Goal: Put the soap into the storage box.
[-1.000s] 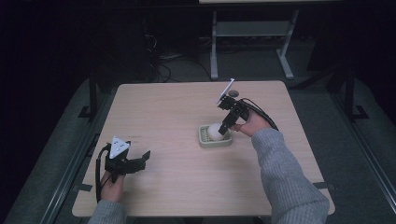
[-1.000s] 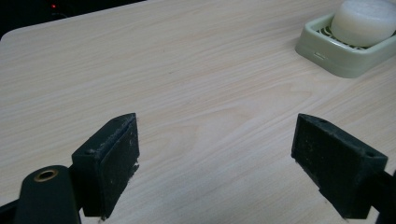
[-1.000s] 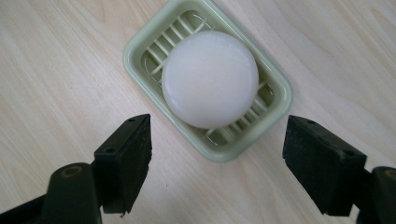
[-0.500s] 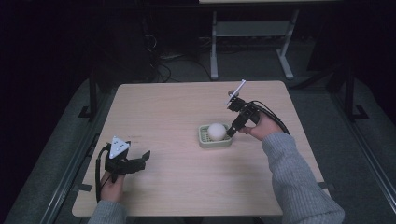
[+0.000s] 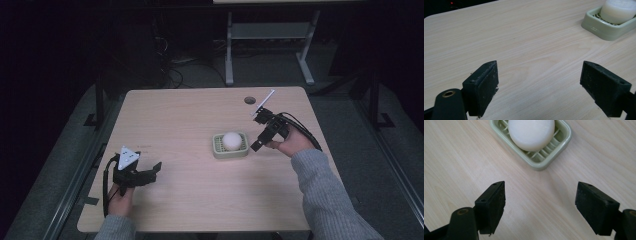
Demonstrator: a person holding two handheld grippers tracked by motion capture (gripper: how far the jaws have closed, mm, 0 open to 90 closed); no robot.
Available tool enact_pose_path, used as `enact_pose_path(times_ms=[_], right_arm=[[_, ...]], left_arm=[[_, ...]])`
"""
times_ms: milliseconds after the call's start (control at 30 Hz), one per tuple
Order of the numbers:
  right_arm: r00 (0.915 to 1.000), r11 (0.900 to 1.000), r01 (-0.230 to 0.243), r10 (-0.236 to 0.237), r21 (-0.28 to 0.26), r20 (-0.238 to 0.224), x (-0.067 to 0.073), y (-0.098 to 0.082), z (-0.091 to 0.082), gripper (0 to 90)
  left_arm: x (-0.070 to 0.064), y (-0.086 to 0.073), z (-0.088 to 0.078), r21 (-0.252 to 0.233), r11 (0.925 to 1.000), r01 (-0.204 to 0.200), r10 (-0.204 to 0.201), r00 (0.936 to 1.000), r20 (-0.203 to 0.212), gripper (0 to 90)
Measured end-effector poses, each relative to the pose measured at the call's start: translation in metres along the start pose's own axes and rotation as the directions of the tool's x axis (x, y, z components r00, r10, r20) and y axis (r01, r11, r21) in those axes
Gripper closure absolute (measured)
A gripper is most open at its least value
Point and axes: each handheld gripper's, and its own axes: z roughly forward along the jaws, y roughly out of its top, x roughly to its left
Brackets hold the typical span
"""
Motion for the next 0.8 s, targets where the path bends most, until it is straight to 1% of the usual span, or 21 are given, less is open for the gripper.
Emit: enact_pose_path(times_ms=[33, 467, 500, 533, 567, 600, 667, 700, 733, 800], right_arm=[[1.0000, 1.000, 0.002, -0.002, -0.002, 0.000, 0.000, -0.004, -0.001, 23.7], [0.9999, 1.000, -0.015, 0.015, -0.014, 0.000, -0.001, -0.023, -0.006, 23.7], [0.9998, 1.000, -0.018, 0.018, -0.016, 0.003, -0.002, -0.028, -0.007, 23.7], [0.9998, 1.000, -0.018, 0.018, -0.016, 0.003, -0.002, -0.028, -0.007, 23.7], [0.9997, 0.999, -0.025, 0.025, -0.022, 0.002, -0.002, -0.033, -0.008, 23.8], [0.9997, 0.999, -0.025, 0.025, -0.022, 0.002, -0.002, -0.033, -0.008, 23.8], [0.9997, 0.999, -0.026, 0.026, -0.027, 0.003, -0.004, -0.039, -0.009, 24.0], [0.9992, 0.999, -0.039, 0.039, -0.027, 0.000, -0.005, -0.046, -0.009, 24.0], [0.9992, 0.999, -0.039, 0.039, -0.027, 0.000, -0.005, -0.046, -0.009, 24.0], [0.9989, 0.999, -0.046, 0.046, -0.025, 0.001, -0.006, -0.052, -0.009, 24.0]], left_arm=[[0.000, 0.000, 0.000, 0.000, 1.0000, -0.001, 0.001, 1.0000, -0.001, 14.8], [0.000, 0.000, 0.000, 0.002, 1.0000, -0.003, 0.003, 1.0000, 0.003, 14.8], [0.000, 0.000, 0.000, 0.003, 1.0000, -0.002, 0.002, 1.0000, 0.002, 14.8], [0.000, 0.000, 0.000, 0.003, 1.0000, -0.002, 0.002, 1.0000, 0.002, 14.8], [0.000, 0.000, 0.001, 0.003, 1.0000, -0.002, 0.002, 1.0000, 0.002, 14.8], [0.000, 0.000, 0.001, 0.003, 1.0000, -0.002, 0.002, 1.0000, 0.002, 14.8], [-0.001, 0.000, 0.001, 0.003, 1.0000, -0.002, 0.002, 1.0000, 0.003, 14.8], [-0.001, 0.000, 0.000, 0.004, 1.0000, -0.002, 0.002, 1.0000, 0.002, 14.8], [-0.001, 0.000, 0.000, 0.004, 1.0000, -0.002, 0.002, 1.0000, 0.002, 14.9], [-0.001, 0.000, 0.000, 0.004, 1.0000, -0.002, 0.002, 1.0000, 0.003, 14.9]])
